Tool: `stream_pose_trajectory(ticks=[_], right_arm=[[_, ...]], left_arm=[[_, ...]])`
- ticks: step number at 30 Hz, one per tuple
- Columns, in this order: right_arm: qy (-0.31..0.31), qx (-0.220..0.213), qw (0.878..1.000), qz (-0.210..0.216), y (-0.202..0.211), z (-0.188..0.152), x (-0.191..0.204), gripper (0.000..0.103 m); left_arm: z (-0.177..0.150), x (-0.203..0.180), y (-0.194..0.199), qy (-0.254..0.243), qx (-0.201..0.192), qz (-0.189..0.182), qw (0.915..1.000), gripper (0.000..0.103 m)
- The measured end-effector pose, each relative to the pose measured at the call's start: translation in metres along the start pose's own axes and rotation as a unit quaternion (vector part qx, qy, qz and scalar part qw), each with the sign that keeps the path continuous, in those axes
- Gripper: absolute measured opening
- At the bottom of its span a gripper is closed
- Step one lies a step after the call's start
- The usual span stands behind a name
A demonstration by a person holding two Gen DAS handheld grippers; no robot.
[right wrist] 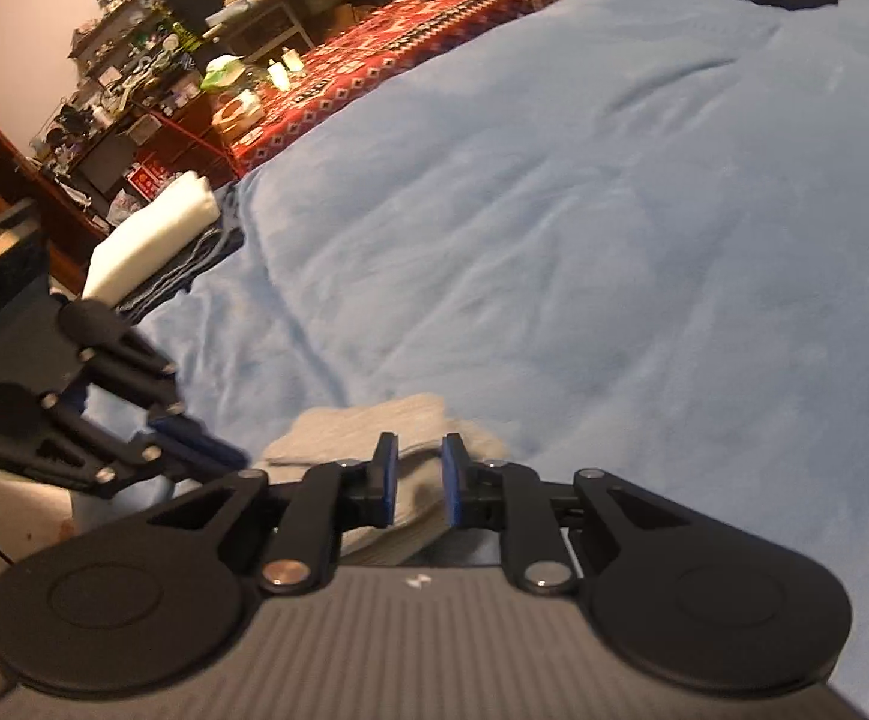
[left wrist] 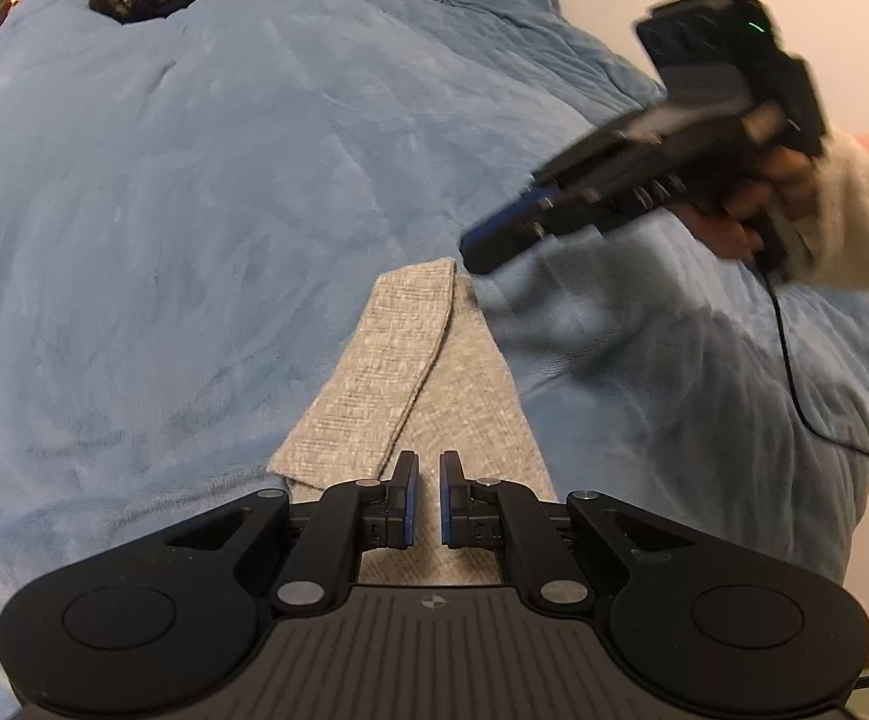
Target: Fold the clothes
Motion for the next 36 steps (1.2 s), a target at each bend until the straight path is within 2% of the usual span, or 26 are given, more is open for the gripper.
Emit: stream_pose_trajectory(ticks=[3, 8, 10, 15, 19, 20, 22, 24, 29, 30, 31, 33, 36], right_arm=[[0.003, -0.01, 1.0, 0.001, -0.01, -0.002, 0.012, 0.017], [0.002, 0.023, 0.999, -0.035, -0.025, -0.033, 0.004, 0.015], [-0.014, 0.012, 0.999, -0.049, -0.016, -0.036, 0.005, 0.016], [-0.026, -0.032, 0.997, -0.07, 0.001, -0.025, 0.05, 0.018], [-0.012, -0.011, 0.997, -0.081, -0.031, -0.041, 0.079, 0.016], [-0.011, -0.008, 0.996, -0.086, -0.038, -0.046, 0.08, 0.015], [-0.016, -0.008, 0.996, -0.091, -0.048, -0.057, 0.073, 0.004], [-0.025, -0.011, 0.995, -0.091, -0.047, -0.06, 0.068, 0.0], [-0.03, -0.011, 0.993, -0.111, -0.036, -0.057, 0.074, 0.001], [-0.024, -0.013, 0.994, -0.105, -0.035, -0.052, 0.081, 0.01], [-0.015, -0.015, 0.995, -0.095, -0.034, -0.048, 0.09, 0.011], [0.004, -0.014, 0.997, -0.072, -0.037, -0.04, 0.108, 0.011], [0.038, 0.01, 0.998, -0.052, -0.066, -0.038, 0.125, 0.011]], left_arm=[[-0.006, -0.006, -0.005, 0.0, 0.003, -0.012, 0.9999, 0.005], [-0.033, -0.012, -0.019, -0.04, 0.026, 0.002, 0.9989, 0.005], [-0.036, -0.014, -0.012, -0.046, 0.025, 0.003, 0.9986, 0.005], [-0.036, -0.03, 0.01, -0.04, 0.011, -0.019, 0.999, 0.005], [-0.059, -0.038, 0.001, -0.042, 0.02, -0.018, 0.9987, 0.005], [-0.068, -0.036, -0.003, -0.04, 0.02, -0.013, 0.9989, 0.005], [-0.086, -0.032, -0.009, -0.03, 0.016, 0.0, 0.9994, 0.005], [-0.098, -0.031, -0.007, -0.018, 0.01, 0.004, 0.9998, 0.005], [-0.119, -0.032, 0.008, 0.032, 0.016, -0.003, 0.9994, 0.005], [-0.124, -0.029, 0.011, 0.04, 0.019, -0.003, 0.999, 0.005], [-0.129, -0.026, 0.013, 0.048, 0.022, -0.003, 0.9986, 0.005], [-0.135, -0.021, 0.014, 0.066, 0.023, -0.002, 0.9975, 0.005], [-0.14, -0.015, 0.012, 0.089, 0.021, -0.003, 0.9958, 0.005]])
Point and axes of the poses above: each gripper's, at about its wrist camera, not at the fingertips, and y roughly against the way its jaws point, x to its left, z to its top, the point moved 9 cm from there along -y, roughly the way its jaws point, and after that the axes turned 9 degrees about y, right-handed, at the moved point
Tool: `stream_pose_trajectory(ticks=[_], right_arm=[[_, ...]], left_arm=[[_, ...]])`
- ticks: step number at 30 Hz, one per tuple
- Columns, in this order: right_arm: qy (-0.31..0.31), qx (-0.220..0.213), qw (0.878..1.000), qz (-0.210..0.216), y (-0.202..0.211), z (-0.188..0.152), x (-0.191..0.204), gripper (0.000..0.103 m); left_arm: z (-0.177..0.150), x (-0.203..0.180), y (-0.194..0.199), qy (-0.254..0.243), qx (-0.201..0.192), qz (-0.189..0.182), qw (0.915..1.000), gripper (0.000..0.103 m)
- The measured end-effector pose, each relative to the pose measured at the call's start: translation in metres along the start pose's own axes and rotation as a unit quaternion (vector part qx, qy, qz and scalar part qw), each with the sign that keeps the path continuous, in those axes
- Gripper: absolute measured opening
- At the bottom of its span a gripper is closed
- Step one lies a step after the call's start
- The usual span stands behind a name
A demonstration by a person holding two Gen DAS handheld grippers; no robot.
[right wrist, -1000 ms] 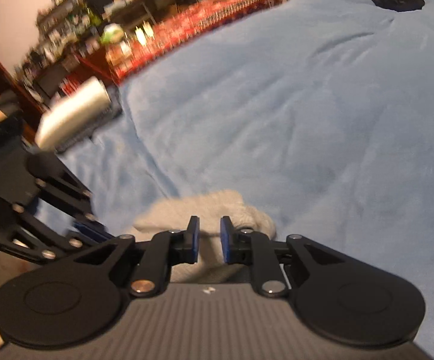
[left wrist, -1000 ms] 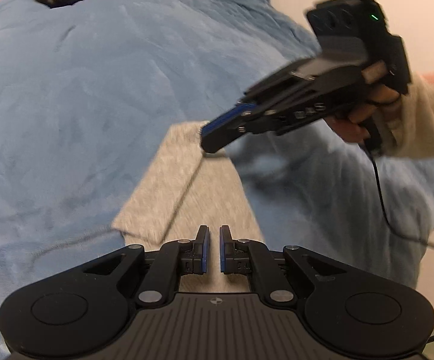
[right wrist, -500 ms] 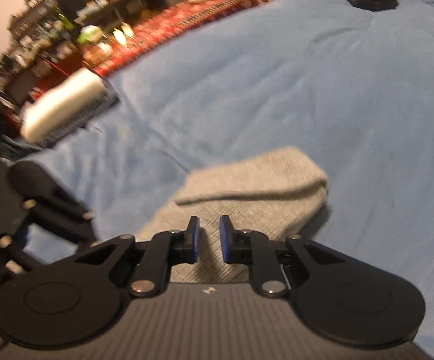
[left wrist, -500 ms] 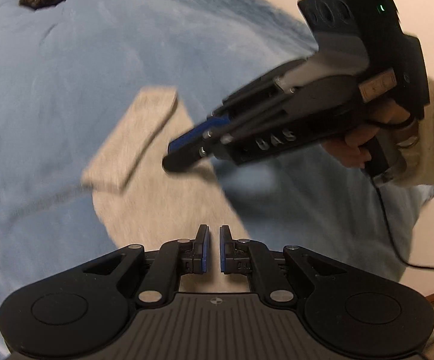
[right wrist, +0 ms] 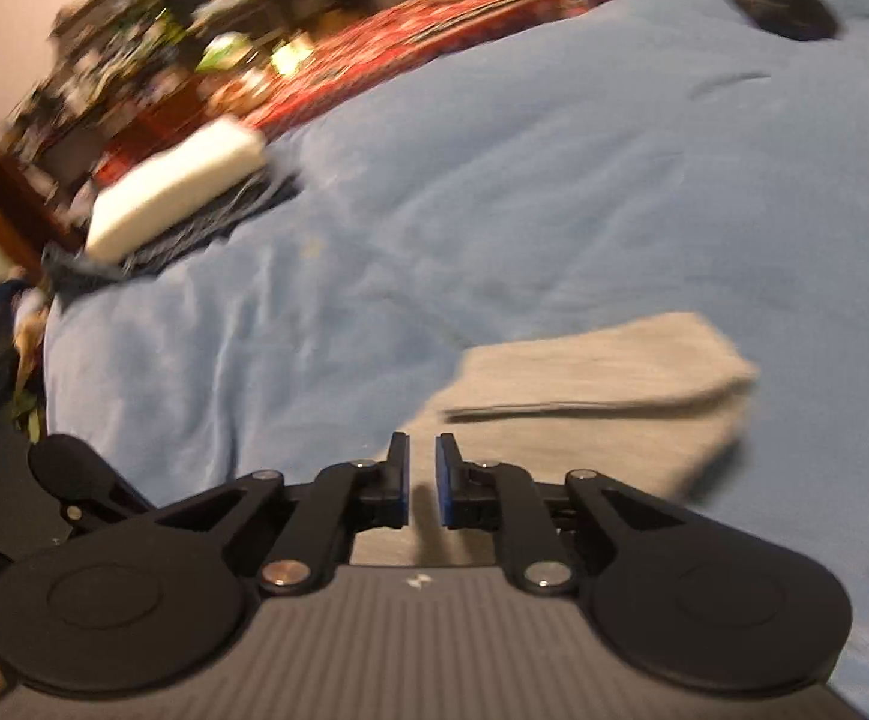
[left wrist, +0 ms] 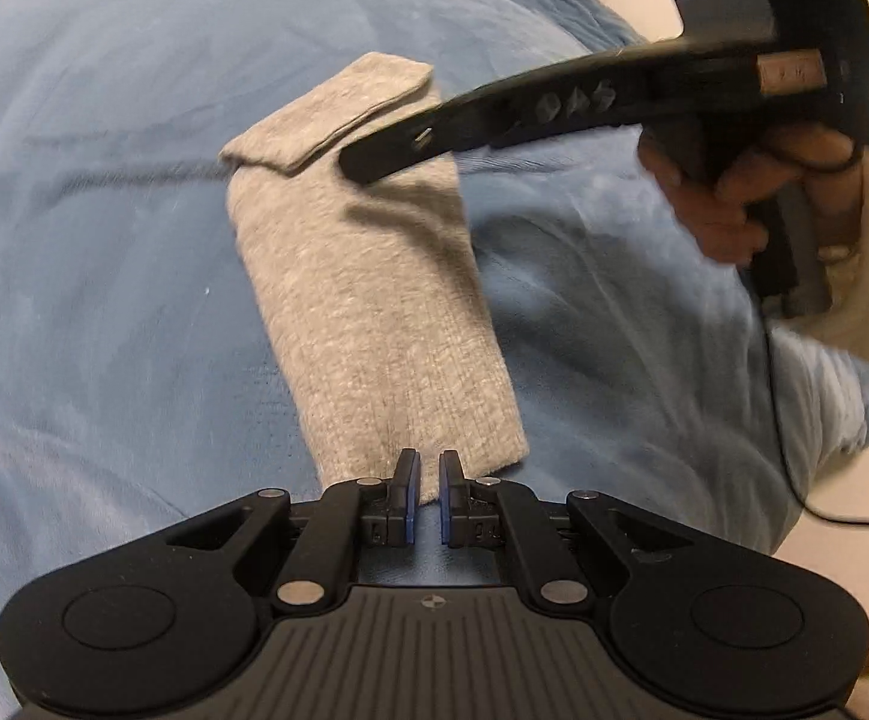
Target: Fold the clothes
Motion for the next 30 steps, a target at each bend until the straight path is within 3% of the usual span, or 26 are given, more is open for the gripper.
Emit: stream_pose_trajectory(ticks=[3, 9, 10, 17, 23, 30], right_arm=[[0.037, 0.018, 0.999, -0.012, -0.032, 0.001, 0.0, 0.002], [0.038, 0.004, 0.999, -0.038, -0.042, 0.018, -0.014, 0.003], [0.038, 0.002, 0.999, -0.034, -0.037, 0.019, -0.01, 0.009], [0.033, 0.019, 0.999, 0.028, -0.005, -0.01, 0.037, 0.01], [0.0, 0.023, 1.0, 0.019, 0.002, -0.05, 0.047, 0.01], [-0.065, 0.029, 0.997, -0.003, 0.034, -0.087, 0.048, 0.01]], left_arm=[[0.0, 0.001, -0.005, 0.005, -0.006, 0.001, 1.0, 0.005], [-0.001, 0.006, 0.002, 0.027, -0.009, -0.004, 0.9996, 0.005], [-0.001, 0.006, 0.008, 0.033, -0.008, -0.007, 0.9994, 0.005], [0.024, 0.016, 0.048, 0.077, -0.048, -0.027, 0.9955, 0.005], [0.014, 0.03, 0.008, 0.082, -0.014, -0.001, 0.9965, 0.005], [0.001, 0.028, 0.016, 0.065, 0.022, 0.016, 0.9976, 0.005]])
Point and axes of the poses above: each gripper's, at about its wrist camera, not at the fingertips, and y roughly against the way its jaws point, x to its left, z to its top, the point moved 9 cm from there along -y, roughly the way its jaws point, and after that the axes turned 9 degrees about y, right-handed, at the moved point
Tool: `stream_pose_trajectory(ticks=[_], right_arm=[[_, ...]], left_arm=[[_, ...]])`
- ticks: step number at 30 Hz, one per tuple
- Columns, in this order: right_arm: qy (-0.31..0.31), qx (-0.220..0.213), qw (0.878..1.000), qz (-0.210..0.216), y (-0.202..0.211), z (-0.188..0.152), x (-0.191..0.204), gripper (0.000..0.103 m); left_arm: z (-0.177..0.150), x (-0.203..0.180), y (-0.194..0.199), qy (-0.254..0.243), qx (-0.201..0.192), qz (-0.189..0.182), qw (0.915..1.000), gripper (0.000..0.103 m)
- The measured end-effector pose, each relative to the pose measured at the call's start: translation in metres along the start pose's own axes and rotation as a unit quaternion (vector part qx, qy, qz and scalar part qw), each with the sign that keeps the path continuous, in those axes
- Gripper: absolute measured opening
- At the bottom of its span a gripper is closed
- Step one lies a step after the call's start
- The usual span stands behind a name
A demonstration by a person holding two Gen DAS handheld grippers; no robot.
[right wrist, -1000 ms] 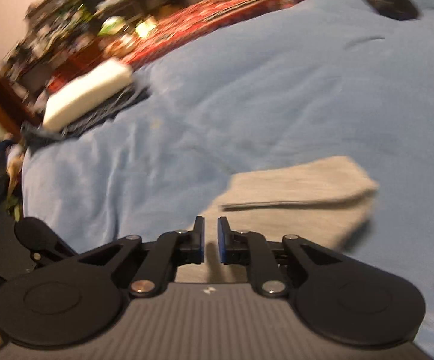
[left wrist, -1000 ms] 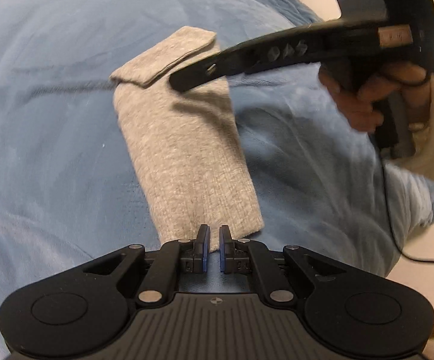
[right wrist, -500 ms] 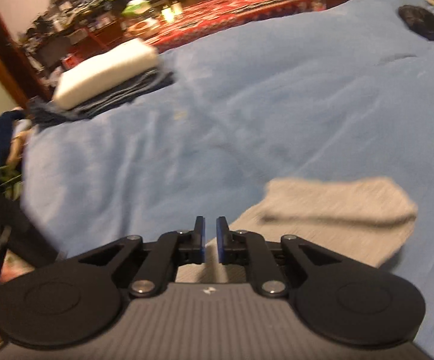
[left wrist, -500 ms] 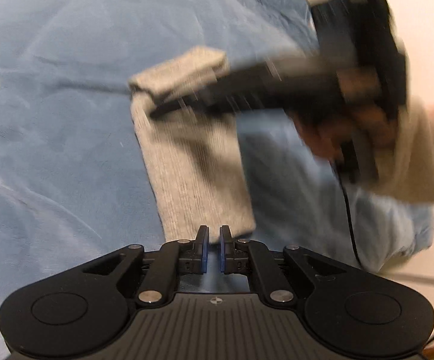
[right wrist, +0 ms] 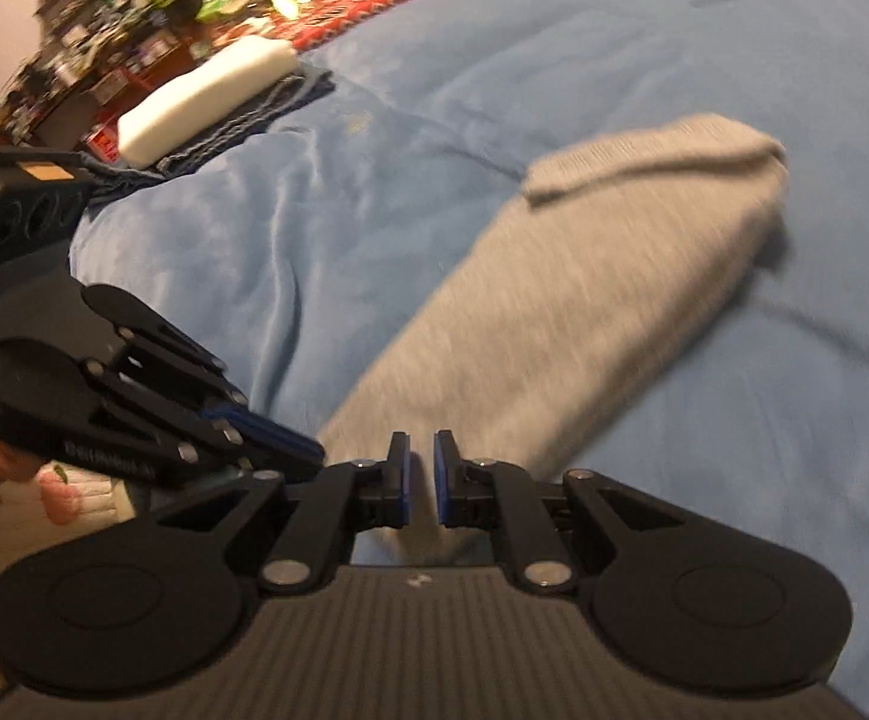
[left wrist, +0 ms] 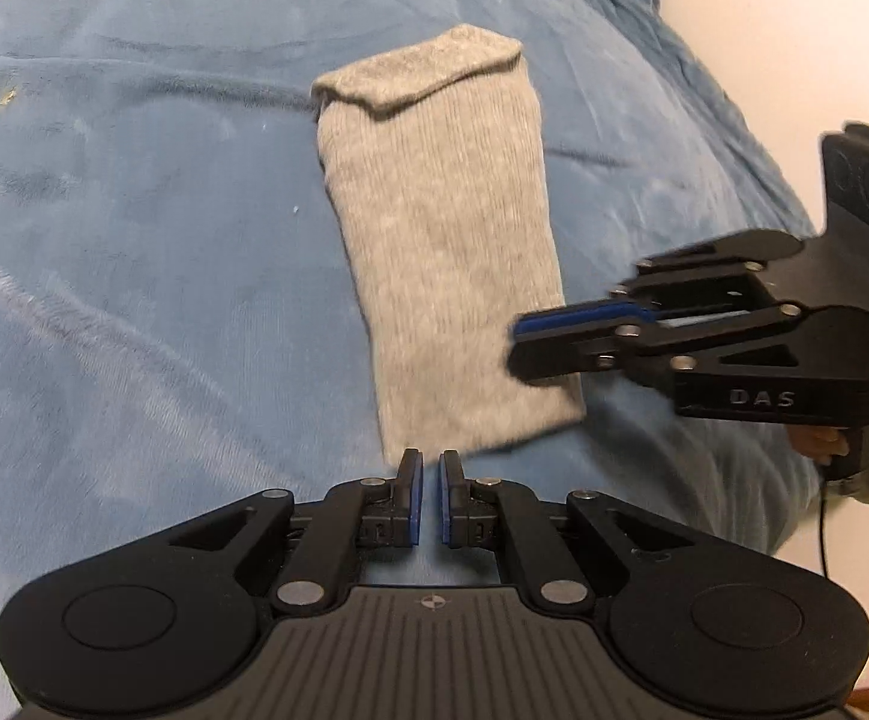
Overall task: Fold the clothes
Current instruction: 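Grasp the folded grey shirt bundle with both tools from opposite sides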
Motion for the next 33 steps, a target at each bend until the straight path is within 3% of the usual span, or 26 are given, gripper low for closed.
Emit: stream_pose_trajectory(ticks=[2, 4, 7, 8, 10, 12, 14, 22, 28, 29, 30, 31, 33], right_arm=[[-0.034, -0.006, 0.999, -0.013, 0.011, -0.003, -0.004, 0.01], [-0.081, -0.022, 0.996, -0.034, 0.024, -0.002, -0.014, 0.018], [-0.164, -0.062, 0.982, -0.063, 0.041, 0.008, -0.034, 0.026], [-0.185, -0.077, 0.977, -0.071, 0.044, 0.012, -0.041, 0.03], [-0.23, -0.102, 0.964, -0.089, 0.045, 0.02, -0.056, 0.048], [-0.277, -0.122, 0.948, -0.095, 0.04, 0.025, -0.073, 0.061], [-0.307, -0.136, 0.937, -0.095, 0.032, 0.029, -0.085, 0.061], [-0.357, -0.127, 0.921, -0.092, -0.003, 0.018, -0.11, 0.062], [-0.359, -0.152, 0.919, -0.066, -0.016, 0.014, -0.114, 0.062], [-0.354, -0.151, 0.921, -0.066, -0.017, 0.015, -0.114, 0.058], [-0.348, -0.15, 0.923, -0.07, -0.019, 0.016, -0.114, 0.045], [-0.341, -0.15, 0.925, -0.075, -0.019, 0.017, -0.112, 0.034], [-0.318, -0.155, 0.931, -0.089, -0.017, 0.025, -0.104, 0.026]], left_arm=[[0.0, 0.002, 0.01, -0.001, 0.002, 0.006, 1.0, 0.005], [0.007, 0.004, 0.022, 0.005, -0.009, 0.011, 0.9999, 0.005], [0.032, 0.009, 0.037, 0.016, -0.039, 0.013, 0.999, 0.008], [0.043, 0.01, 0.039, 0.019, -0.05, 0.012, 0.9985, 0.015], [0.066, 0.011, 0.035, 0.024, -0.068, 0.011, 0.9973, 0.05], [0.085, 0.014, 0.028, 0.035, -0.08, 0.008, 0.9961, 0.052], [0.1, 0.019, 0.018, 0.061, -0.085, -0.006, 0.9944, 0.052], [0.117, 0.033, -0.019, 0.13, -0.053, -0.055, 0.9886, 0.052], [0.112, 0.034, -0.029, 0.158, -0.055, -0.077, 0.9829, 0.051], [0.111, 0.034, -0.03, 0.163, -0.057, -0.083, 0.9814, 0.048], [0.112, 0.034, -0.031, 0.168, -0.059, -0.087, 0.9802, 0.034], [0.112, 0.033, -0.03, 0.169, -0.064, -0.085, 0.9798, 0.03], [0.113, 0.028, -0.026, 0.164, -0.08, -0.067, 0.9809, 0.023]])
Point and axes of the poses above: each gripper's, at about its wrist camera, not at the fingertips, and y roughly against the way its jaws point, x to its left, z to its top, the point moved 9 cm from there along -y, roughly the way its jaws point, and after that the axes turned 9 degrees about y, right-handed, at the moved point
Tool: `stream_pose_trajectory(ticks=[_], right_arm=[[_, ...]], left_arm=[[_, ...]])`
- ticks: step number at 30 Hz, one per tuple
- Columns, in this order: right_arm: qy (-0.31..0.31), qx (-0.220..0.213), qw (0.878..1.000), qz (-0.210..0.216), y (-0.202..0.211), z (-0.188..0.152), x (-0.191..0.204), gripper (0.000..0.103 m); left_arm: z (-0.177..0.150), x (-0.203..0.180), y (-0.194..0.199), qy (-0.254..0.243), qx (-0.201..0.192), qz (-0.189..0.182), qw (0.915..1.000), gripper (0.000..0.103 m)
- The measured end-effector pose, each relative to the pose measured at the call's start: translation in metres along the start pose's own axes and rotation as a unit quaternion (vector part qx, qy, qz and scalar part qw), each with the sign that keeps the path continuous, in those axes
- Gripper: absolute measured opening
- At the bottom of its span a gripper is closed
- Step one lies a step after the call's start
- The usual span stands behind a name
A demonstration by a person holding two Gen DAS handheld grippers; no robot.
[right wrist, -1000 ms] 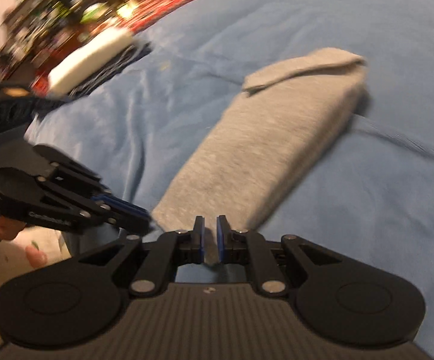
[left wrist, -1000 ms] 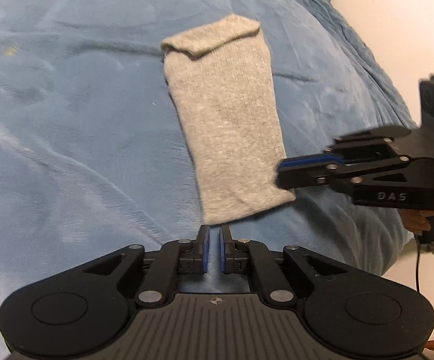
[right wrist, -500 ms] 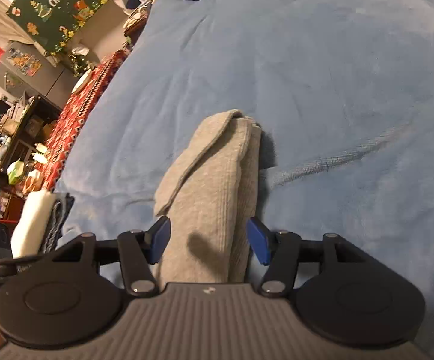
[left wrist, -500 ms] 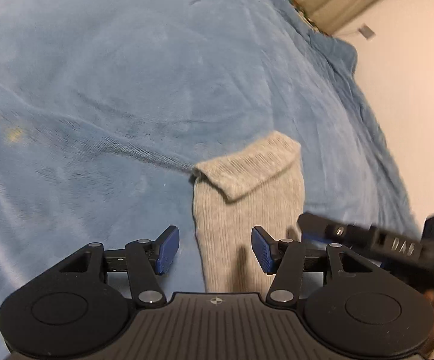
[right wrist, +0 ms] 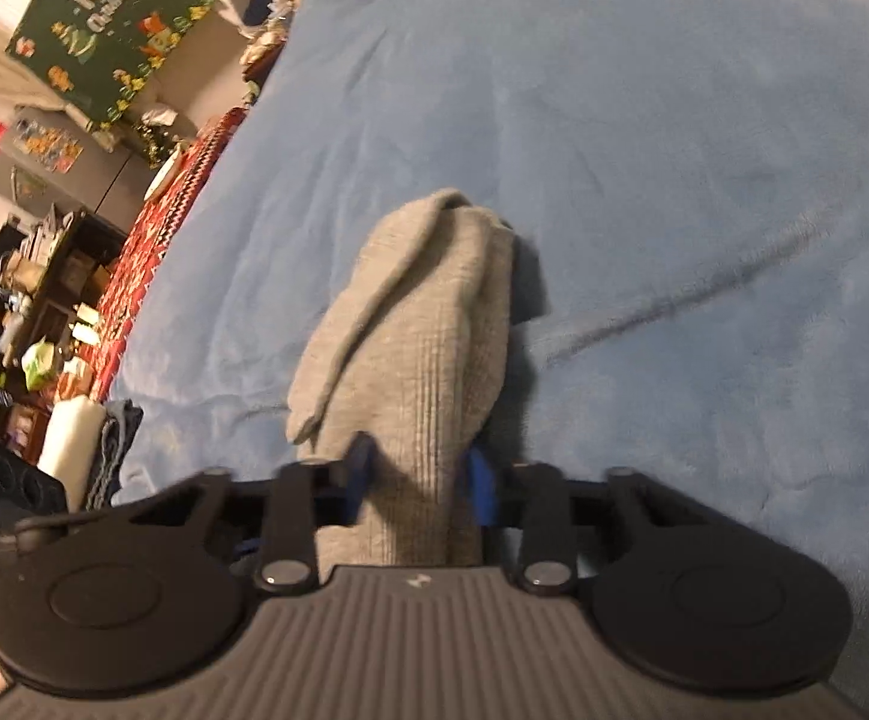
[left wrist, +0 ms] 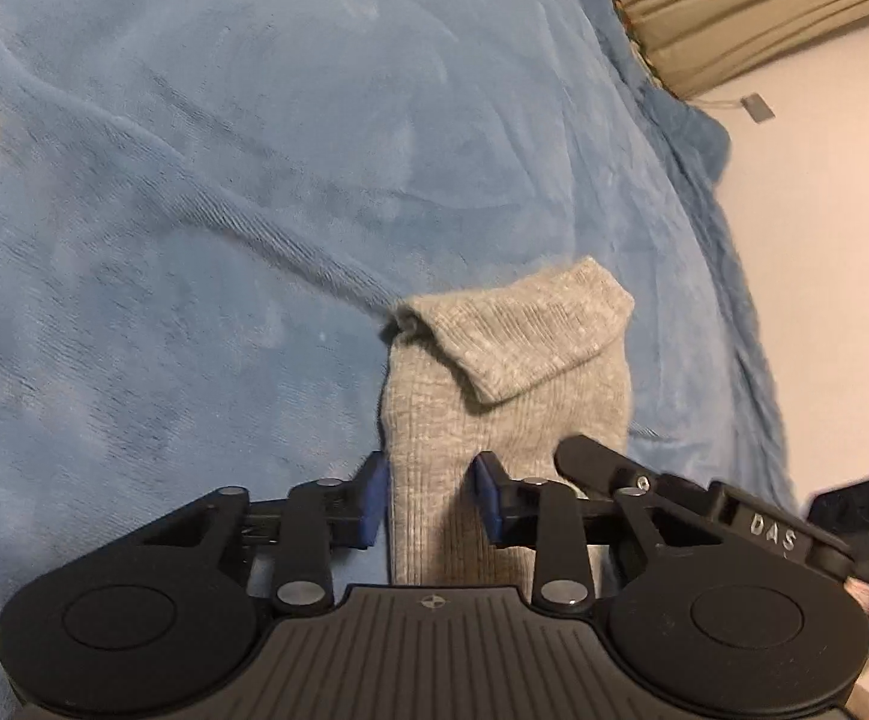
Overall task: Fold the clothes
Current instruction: 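Grasp the folded grey shirt bundle with both tools from opposite sides, then lift the grey shirt bundle with both tools and carry it to the clothes stack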
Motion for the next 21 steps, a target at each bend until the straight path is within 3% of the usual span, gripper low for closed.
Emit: stream_pose_trajectory(ticks=[5, 10, 15, 21], right_arm=[[0.06, -0.03, 0.998, -0.012, 0.024, 0.016, 0.047, 0.023], [0.101, -0.06, 0.993, -0.003, 0.047, 0.038, 0.098, 0.023], [0.126, -0.081, 0.988, 0.044, 0.049, 0.059, 0.177, 0.023], [0.119, -0.083, 0.981, 0.126, 0.032, 0.066, 0.287, 0.023]], left_arm=[[-0.002, -0.023, 0.027, -0.045, -0.044, 0.015, 0.9979, 0.018], [0.012, -0.034, 0.076, -0.043, -0.094, 0.014, 0.9946, 0.018], [0.036, -0.028, 0.144, -0.039, -0.155, 0.033, 0.9867, 0.018], [0.066, 0.008, 0.244, -0.031, -0.223, 0.092, 0.9701, 0.018]])
Point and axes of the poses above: each gripper's, at about its wrist camera, not at the fingertips, and y roughly against the way its jaws point, x to its left, z to its top, the point moved 9 cm from there along -y, roughly the way its jaws point, and after that the axes turned 9 degrees about y, right-handed, at the moved point
